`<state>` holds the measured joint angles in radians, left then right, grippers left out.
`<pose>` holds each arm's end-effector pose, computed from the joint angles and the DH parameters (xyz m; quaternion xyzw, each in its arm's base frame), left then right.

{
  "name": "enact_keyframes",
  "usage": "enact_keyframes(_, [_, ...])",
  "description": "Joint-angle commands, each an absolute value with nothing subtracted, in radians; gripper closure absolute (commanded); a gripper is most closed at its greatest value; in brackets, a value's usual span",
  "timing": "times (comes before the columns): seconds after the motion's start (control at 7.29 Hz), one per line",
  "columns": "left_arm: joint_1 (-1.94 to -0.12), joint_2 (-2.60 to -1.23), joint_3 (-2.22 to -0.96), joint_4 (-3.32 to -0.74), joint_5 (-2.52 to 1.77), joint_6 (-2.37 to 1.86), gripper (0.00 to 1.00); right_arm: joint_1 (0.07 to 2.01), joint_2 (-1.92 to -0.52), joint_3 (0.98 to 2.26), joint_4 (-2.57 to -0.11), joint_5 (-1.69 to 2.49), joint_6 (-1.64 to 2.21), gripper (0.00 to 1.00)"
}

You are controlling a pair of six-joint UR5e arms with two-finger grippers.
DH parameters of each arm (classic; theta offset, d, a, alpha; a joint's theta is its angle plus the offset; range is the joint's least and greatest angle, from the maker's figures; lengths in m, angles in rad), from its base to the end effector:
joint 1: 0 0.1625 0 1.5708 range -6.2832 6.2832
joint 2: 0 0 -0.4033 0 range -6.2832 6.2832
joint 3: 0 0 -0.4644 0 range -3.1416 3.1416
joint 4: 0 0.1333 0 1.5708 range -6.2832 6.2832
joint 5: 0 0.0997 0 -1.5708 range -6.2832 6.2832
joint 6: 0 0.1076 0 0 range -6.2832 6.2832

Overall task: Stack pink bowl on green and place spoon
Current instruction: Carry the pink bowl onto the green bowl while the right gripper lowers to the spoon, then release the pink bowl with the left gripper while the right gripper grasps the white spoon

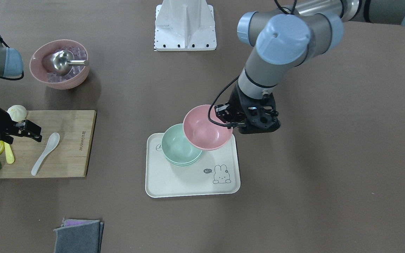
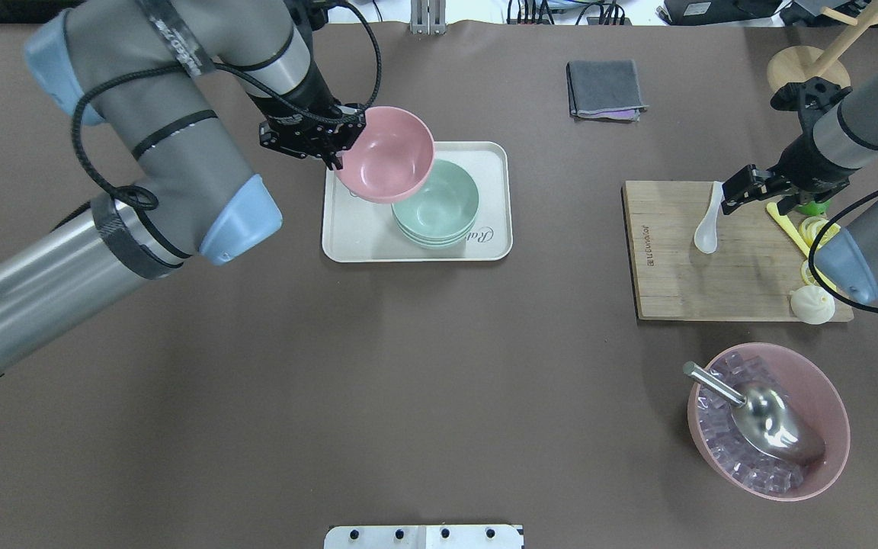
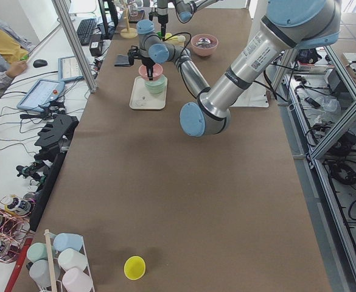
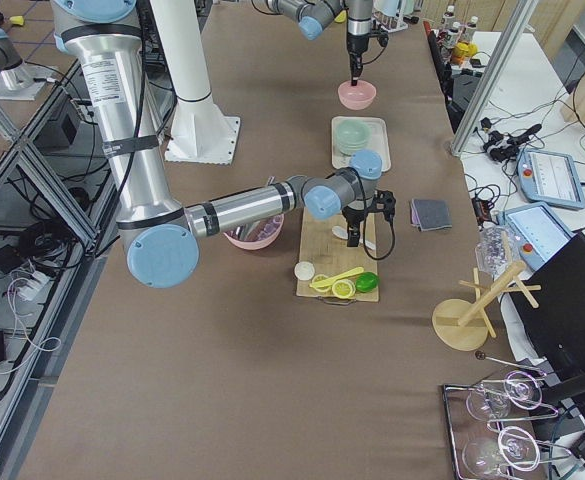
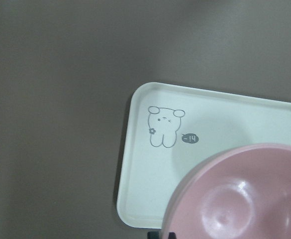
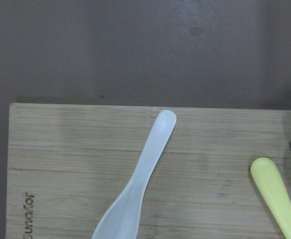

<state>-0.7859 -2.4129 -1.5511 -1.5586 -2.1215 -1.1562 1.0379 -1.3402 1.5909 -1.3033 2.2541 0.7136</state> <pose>0.4770 -0.5865 0.0817 0.0080 0.4541 -0.0579 0.8890 -0.2841 -0.6103 0.4630 0.0070 -0.4039 -0.0033 0.9148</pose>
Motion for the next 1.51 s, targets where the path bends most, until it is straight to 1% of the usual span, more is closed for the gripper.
enact_keyframes(0.0, [-0.709, -2.456, -1.471, -1.642, -2.030, -1.196, 1.00, 1.031, -1.325, 1.562, -1.304, 2.255, 0.719, 0.08])
enact_keyframes(0.27, [-0.707, -2.464, -1.448, -1.661, -2.029, -1.195, 1.00, 1.028, -1.315, 1.545, -1.304, 2.255, 0.727, 0.08])
enact_keyframes(0.41, [-0.706, -2.465, -1.445, -1.663, -2.029, -1.192, 1.00, 1.023, -1.286, 1.514, -1.304, 2.255, 0.789, 0.08])
enact_keyframes(0.82, [-0.706, -2.467, -1.430, -1.678, -2.029, -1.190, 1.00, 1.005, -1.253, 1.474, -1.302, 2.255, 0.870, 0.13])
enact_keyframes(0.96, [-0.706, -2.467, -1.408, -1.727, -2.028, -1.192, 1.00, 1.002, -1.224, 1.436, -1.302, 2.256, 0.876, 0.13])
enact_keyframes(1.24, [-0.706, -2.467, -1.405, -1.735, -2.028, -1.193, 1.00, 0.999, -1.213, 1.404, -1.301, 2.255, 0.882, 0.22])
enact_keyframes(1.37, [-0.706, -2.467, -1.405, -1.736, -2.028, -1.193, 1.00, 0.997, -1.212, 1.382, -1.258, 2.255, 0.899, 0.26])
